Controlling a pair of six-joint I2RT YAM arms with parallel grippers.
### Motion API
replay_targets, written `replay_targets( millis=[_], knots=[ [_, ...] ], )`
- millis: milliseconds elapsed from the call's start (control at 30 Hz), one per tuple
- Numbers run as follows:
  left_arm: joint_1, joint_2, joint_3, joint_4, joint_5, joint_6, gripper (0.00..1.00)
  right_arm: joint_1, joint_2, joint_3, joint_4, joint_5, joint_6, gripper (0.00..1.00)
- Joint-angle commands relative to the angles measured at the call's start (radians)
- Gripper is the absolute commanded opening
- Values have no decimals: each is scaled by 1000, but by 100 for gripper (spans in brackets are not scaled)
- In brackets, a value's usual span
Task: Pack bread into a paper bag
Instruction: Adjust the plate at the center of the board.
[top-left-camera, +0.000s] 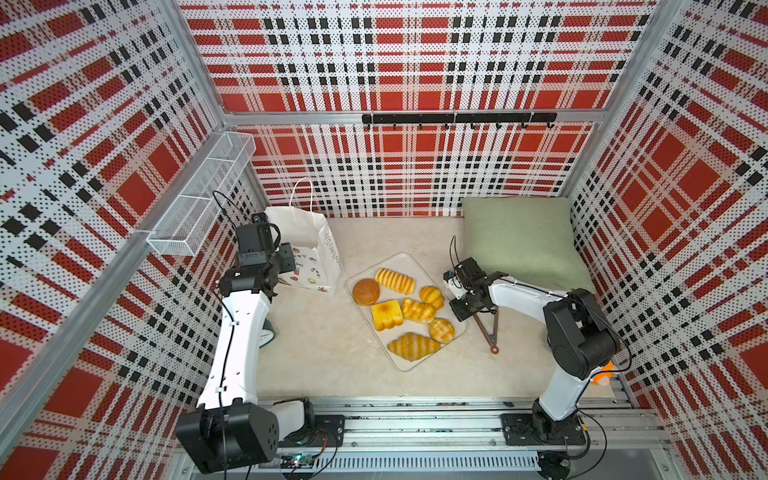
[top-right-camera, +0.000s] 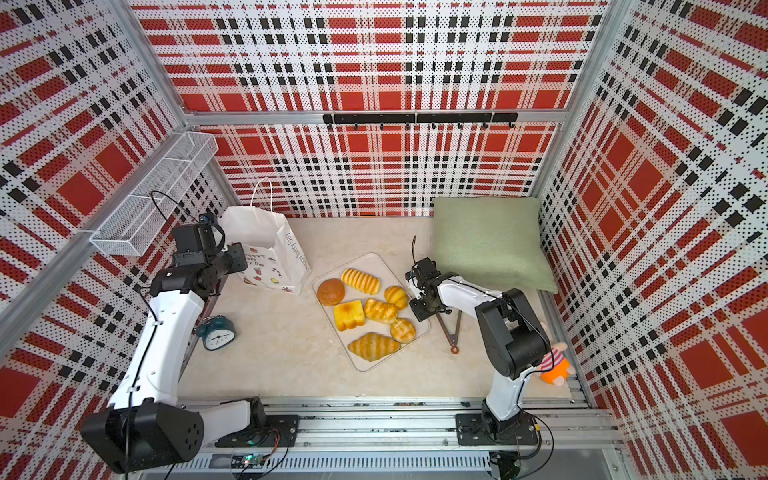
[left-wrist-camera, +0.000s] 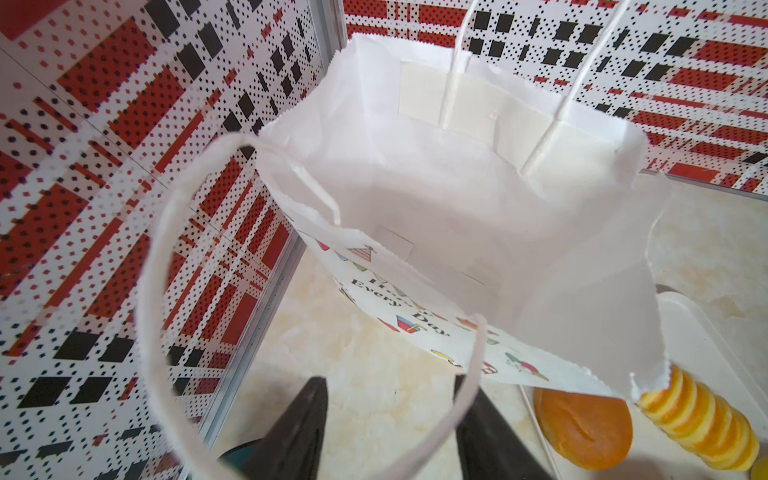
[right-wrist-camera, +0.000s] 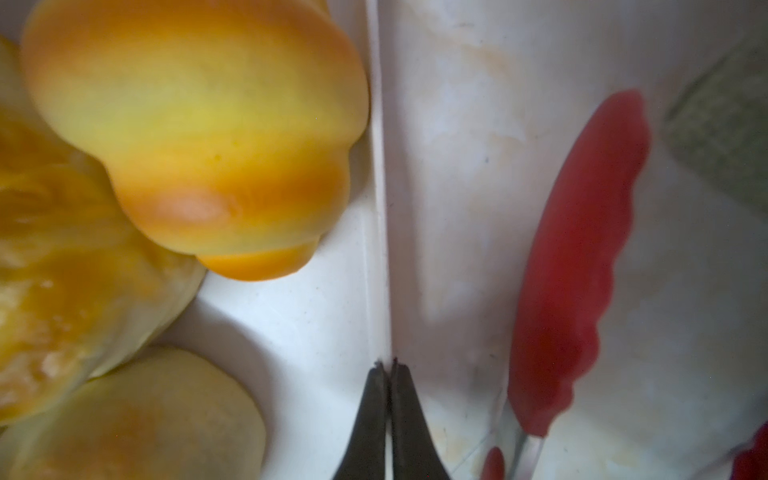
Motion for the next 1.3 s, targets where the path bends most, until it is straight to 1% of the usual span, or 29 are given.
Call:
replay_targets(
  millis=[0,100,200,367,500,633,700,833,967,1067,1100,1167,1200,1267],
  knots=[
    [7,10,11,12,-4,-11,52,-19,45,-45,-188,77,118,0],
    [8,13,12,12,-5,-10,52,-20,52,-56,-181,89,198,0],
    [8,16,17,12,-5,-8,52,-20,48,-93,-126,33,256,0],
    [9,16,15,12,-13,-5,52,-20,52,-137,-61,2,366,0],
    [8,24,17,13,-8,-4,51,-15,68,-121,-29,-43,405,0],
    [8,26,17,15,2,-4,49,0,93,-94,-43,-19,415,0],
    [8,24,14,16,1,-4,48,0,88,-104,-25,-7,444,0],
    [7,24,5,21,13,-4,46,22,98,-101,24,-25,508,0],
    [5,28,1,25,21,-3,44,60,118,-71,-7,1,498,0],
    [1,25,-7,27,26,5,35,76,75,-60,-26,43,473,0],
    [0,23,-9,27,26,10,31,83,46,-51,-31,55,463,7],
    [0,17,-14,29,28,19,20,87,-5,-30,-54,58,453,11],
    [-3,15,-15,29,30,25,15,85,-26,-16,-75,63,449,15],
    [-9,8,-22,29,32,34,7,86,-50,6,-118,74,442,18]
  ],
)
